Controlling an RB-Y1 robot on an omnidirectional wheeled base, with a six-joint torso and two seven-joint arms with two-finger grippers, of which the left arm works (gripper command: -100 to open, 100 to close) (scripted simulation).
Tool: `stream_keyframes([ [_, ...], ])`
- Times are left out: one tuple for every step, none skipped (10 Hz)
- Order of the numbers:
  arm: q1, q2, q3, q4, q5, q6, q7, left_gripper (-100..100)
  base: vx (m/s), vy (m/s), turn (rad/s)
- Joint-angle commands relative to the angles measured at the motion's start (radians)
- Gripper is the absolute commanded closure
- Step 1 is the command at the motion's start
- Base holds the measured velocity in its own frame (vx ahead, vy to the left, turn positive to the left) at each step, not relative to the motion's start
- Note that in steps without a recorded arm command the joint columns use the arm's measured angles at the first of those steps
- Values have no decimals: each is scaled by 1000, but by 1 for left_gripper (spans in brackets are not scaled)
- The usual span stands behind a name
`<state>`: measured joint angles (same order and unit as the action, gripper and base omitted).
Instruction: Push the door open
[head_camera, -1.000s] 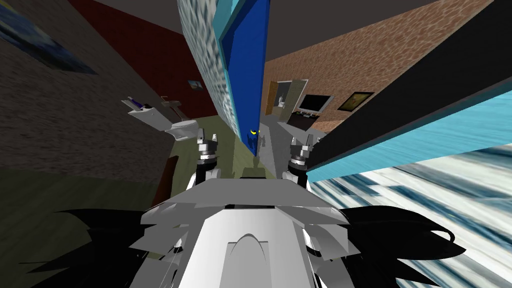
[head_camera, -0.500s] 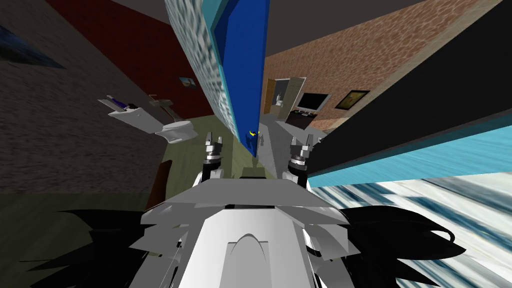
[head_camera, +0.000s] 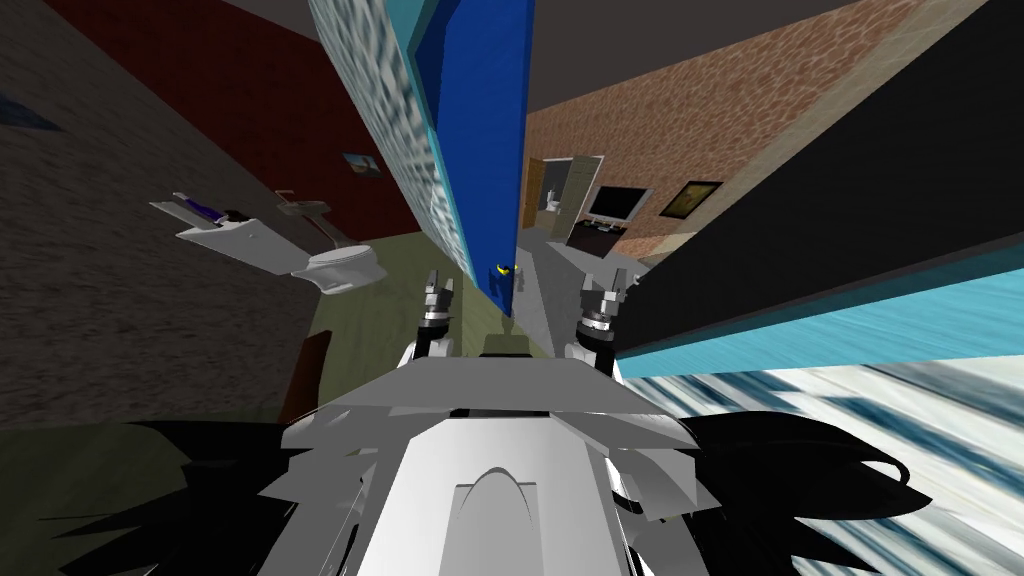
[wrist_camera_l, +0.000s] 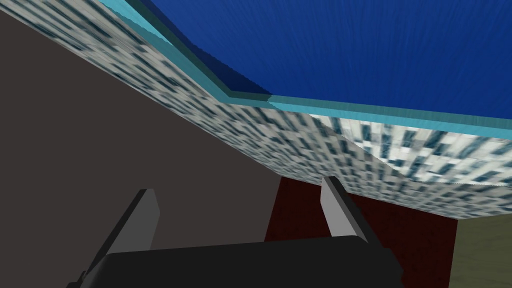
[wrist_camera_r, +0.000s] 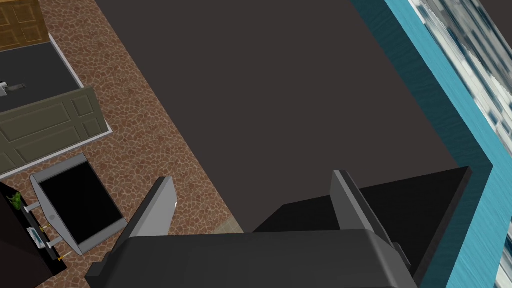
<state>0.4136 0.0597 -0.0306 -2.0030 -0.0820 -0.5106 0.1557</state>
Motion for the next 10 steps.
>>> stream_keyframes([
  [-14, 3, -15, 37, -2, -5, -3, -100, 80, 60, -73],
  [-22, 6, -24, 63, -2, -11, -3, -100, 118, 63, -108],
  [-29, 8, -34, 90, -3, -17, -4, -100, 107, 59, -92],
  [-36, 11, -43, 116, -3, -23, -5, -100, 85, 82, -98],
  [-44, 14, -52, 143, -4, -29, -6, -100, 81, 90, -119],
  [-51, 16, -62, 168, -4, -35, -7, -100, 80, 89, -101],
  [-59, 18, -72, 195, -5, -42, -7, -100, 86, 78, -85],
  [-67, 20, -82, 227, -6, -48, -8, -100, 84, 67, -108],
  [-75, 23, -92, 255, -6, -55, -9, -100, 82, 74, -109],
  [-83, 24, -102, 284, -7, -61, -10, -100, 99, 81, -110],
])
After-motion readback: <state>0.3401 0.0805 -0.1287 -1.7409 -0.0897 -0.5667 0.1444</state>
